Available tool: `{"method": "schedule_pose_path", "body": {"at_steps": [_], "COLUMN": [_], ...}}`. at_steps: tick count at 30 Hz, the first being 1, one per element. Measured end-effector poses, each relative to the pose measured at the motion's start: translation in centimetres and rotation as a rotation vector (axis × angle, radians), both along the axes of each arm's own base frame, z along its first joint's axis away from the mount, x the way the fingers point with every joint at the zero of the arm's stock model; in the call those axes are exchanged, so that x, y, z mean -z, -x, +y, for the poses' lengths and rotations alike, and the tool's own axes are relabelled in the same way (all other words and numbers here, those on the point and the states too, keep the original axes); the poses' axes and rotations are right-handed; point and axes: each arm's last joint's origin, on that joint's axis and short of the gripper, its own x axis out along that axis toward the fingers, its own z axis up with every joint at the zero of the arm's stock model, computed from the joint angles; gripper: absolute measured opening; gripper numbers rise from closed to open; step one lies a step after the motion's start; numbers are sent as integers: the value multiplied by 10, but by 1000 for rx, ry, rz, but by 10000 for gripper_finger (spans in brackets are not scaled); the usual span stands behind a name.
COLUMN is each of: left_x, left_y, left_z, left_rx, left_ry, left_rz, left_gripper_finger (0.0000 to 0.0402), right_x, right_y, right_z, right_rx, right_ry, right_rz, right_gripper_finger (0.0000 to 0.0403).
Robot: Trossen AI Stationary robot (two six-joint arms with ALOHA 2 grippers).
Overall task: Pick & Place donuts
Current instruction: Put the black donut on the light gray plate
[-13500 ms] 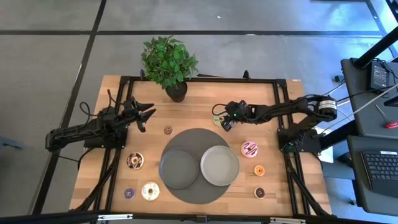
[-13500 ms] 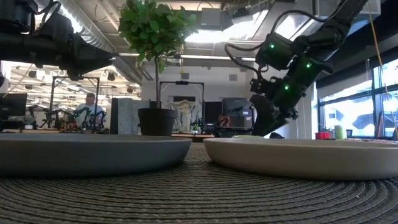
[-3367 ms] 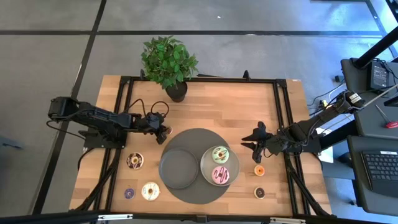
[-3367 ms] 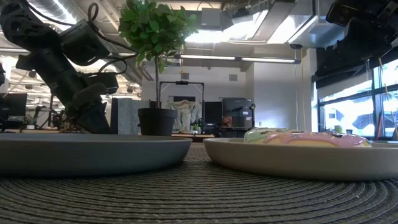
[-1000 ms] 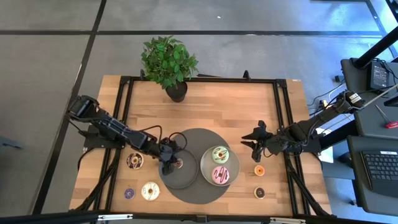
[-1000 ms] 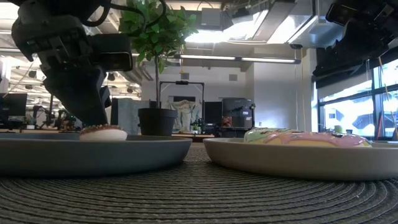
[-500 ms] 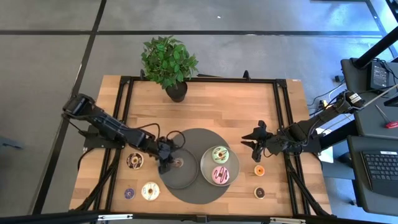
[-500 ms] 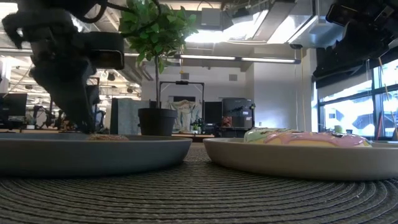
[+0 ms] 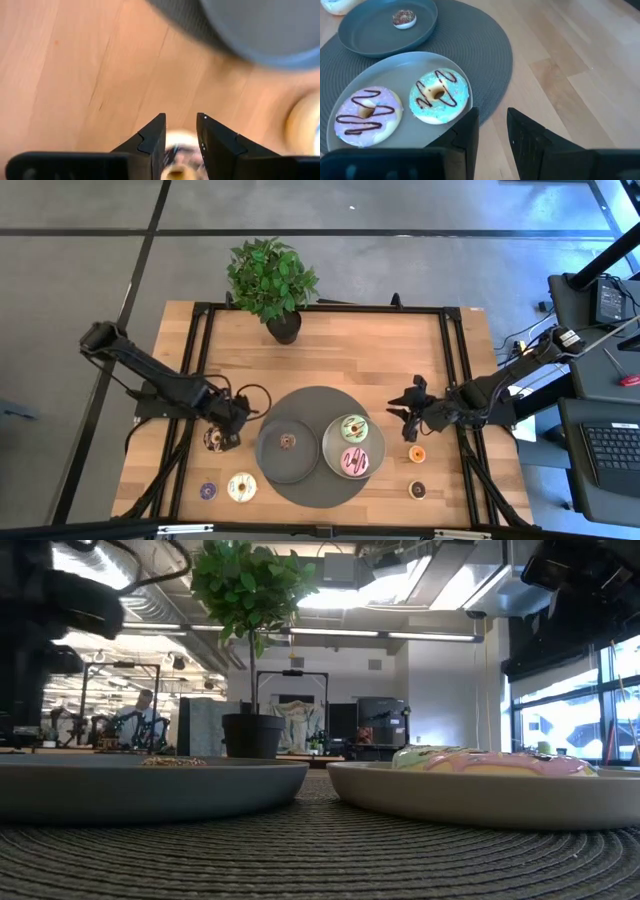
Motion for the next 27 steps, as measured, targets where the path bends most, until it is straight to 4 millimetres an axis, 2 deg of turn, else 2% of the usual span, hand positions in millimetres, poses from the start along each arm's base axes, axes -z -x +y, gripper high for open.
{"method": "schedule_pose_path", "body": {"at_steps": [6, 11, 18, 24, 27], "left_x": [9, 18, 18, 17, 17], "left_y": [21, 31, 34, 32, 32], "left_z": [-3, -8, -13, -17, -17], "left_rx": [-28, 38, 76, 249, 279], "left_ry": [-67, -91, -91, -96, -101], "left_rz": [163, 190, 184, 143, 140], "left_gripper_finger": [109, 107, 111, 106, 104], "right_x": [0, 0, 0, 0, 0], "right_y": [-1, -1, -1, -1, -1], "right_z": [1, 1, 1, 1, 1], "right_rx": [1, 1, 1, 0, 1], "right_ry": [-5, -7, -7, -7, -7], "right_rz": [-7, -10, -10, -10, -10], "right_gripper_finger": [103, 103, 103, 103, 103]}}
